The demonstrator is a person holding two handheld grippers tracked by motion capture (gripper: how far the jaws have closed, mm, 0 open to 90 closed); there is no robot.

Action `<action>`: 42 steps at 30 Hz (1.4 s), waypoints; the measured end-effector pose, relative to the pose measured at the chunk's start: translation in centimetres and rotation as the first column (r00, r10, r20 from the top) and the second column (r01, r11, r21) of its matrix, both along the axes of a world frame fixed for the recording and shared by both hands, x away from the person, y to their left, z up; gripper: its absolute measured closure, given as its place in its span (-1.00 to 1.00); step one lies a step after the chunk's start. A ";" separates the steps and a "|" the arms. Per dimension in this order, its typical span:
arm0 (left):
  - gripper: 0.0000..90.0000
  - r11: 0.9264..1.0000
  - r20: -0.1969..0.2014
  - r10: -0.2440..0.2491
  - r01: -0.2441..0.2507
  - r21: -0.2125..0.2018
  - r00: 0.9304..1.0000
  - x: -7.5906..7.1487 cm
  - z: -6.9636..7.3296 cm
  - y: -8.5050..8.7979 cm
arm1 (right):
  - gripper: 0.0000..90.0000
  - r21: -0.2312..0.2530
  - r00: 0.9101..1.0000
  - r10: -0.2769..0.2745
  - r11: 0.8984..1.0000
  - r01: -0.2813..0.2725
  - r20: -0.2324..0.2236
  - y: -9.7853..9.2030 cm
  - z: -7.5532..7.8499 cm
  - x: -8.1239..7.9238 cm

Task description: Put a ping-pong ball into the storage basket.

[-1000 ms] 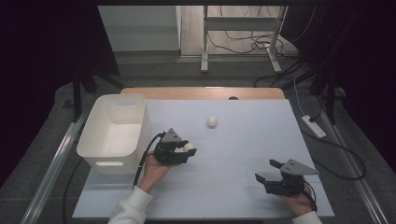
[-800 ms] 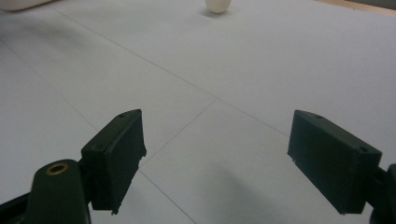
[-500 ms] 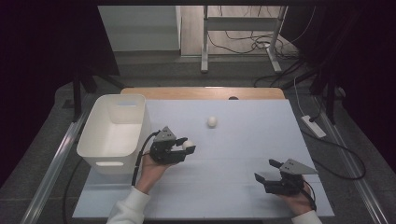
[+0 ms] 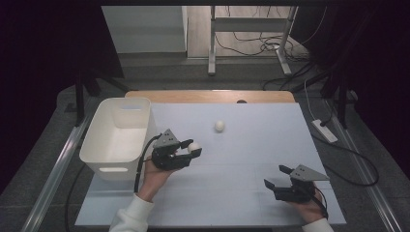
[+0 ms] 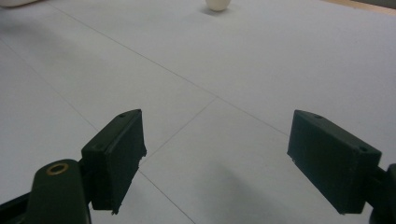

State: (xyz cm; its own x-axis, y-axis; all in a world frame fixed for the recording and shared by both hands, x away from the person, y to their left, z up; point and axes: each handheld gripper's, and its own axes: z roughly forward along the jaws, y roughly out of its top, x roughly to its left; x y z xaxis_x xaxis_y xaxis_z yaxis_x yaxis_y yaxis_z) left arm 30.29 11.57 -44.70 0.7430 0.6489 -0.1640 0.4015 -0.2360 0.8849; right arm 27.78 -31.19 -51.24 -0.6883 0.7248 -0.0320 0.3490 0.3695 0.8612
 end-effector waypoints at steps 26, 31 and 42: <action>0.12 0.998 0.054 0.041 -0.038 -0.055 0.998 -0.7 1.8 2.2 | -0.58 -0.007 1.000 -0.001 1.000 0.001 0.003 0.0 0.0 0.0; 0.12 0.997 0.062 0.048 -0.043 -0.066 0.997 -0.8 2.0 2.5 | -0.58 -0.008 1.000 0.000 1.000 0.000 0.003 0.0 -0.1 0.0; 0.12 0.995 0.089 0.061 -0.054 -0.080 0.994 -1.3 2.8 3.0 | -0.58 -0.009 1.000 0.000 1.000 0.000 0.005 0.0 -0.1 0.0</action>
